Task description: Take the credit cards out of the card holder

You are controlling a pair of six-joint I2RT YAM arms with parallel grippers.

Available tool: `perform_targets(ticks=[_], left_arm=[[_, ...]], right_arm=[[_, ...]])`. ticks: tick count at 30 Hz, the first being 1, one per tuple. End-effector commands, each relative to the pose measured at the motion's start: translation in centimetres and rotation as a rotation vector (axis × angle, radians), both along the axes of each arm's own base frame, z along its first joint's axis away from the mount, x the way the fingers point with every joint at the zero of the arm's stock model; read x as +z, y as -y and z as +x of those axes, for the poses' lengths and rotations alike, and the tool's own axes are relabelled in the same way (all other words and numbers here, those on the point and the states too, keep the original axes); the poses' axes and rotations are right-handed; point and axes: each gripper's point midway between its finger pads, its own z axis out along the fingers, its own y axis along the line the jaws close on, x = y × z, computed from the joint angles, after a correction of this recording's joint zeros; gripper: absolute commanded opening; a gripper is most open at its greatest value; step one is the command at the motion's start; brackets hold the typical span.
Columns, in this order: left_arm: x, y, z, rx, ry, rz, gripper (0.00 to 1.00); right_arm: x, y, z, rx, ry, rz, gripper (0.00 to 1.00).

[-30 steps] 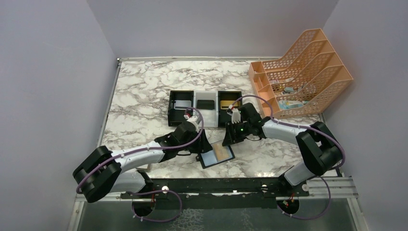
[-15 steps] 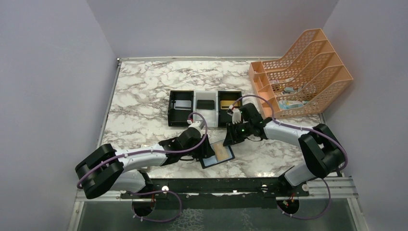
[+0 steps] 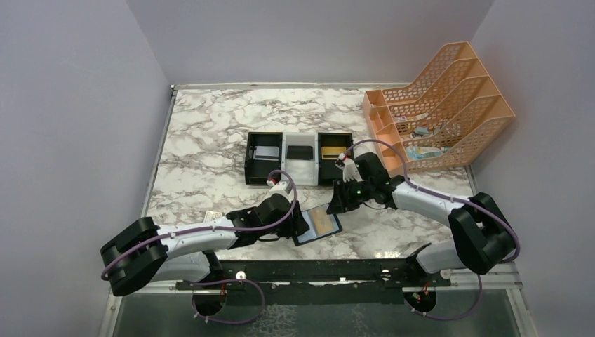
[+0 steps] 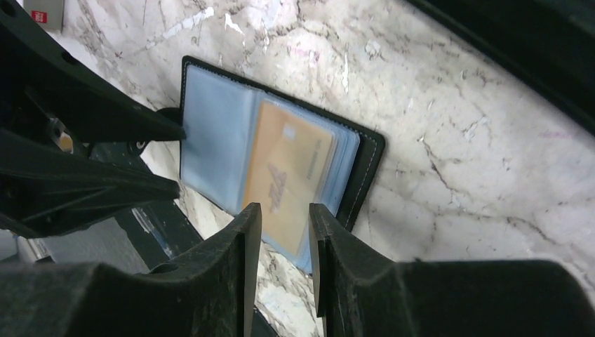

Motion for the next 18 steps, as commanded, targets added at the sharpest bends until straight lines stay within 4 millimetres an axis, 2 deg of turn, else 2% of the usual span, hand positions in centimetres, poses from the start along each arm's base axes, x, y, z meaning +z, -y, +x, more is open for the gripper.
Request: perform_targets(ticks=[1, 8, 11, 14, 16, 18], left_arm=[[-0.6, -1.9, -0.1, 0.050, 0.012, 0.041, 0.51], [-1.6, -3.2, -0.9, 0.037, -0.003, 0.087, 0.51], [-2.4, -3.7, -1.2, 0.048, -0.022, 0.102, 0.47], [-2.9, -3.9, -1.3, 0.048, -0.028, 0.117, 0.41], [-3.0, -4.0, -1.3, 0.048, -0.025, 0.123, 0.36], [-2.9, -4.1, -1.1, 0.058, -0.018, 0.124, 0.32]], right_arm=[[0.3, -0.6, -0.9, 0.019, -0.008, 0.069, 0.32], [-2.7, -0.6, -1.8, 0.037, -0.081, 0.054, 0.30], [-3.4, -0.4, -1.7, 0.021, -0.085, 0.033, 0.29], [-3.4, -0.3, -1.4, 0.006, -0.078, 0.027, 0.26], [-3.2, -0.3, -1.4, 0.000, -0.075, 0.031, 0.18], [-2.9, -0.3, -1.4, -0.001, -0.071, 0.030, 0.17]])
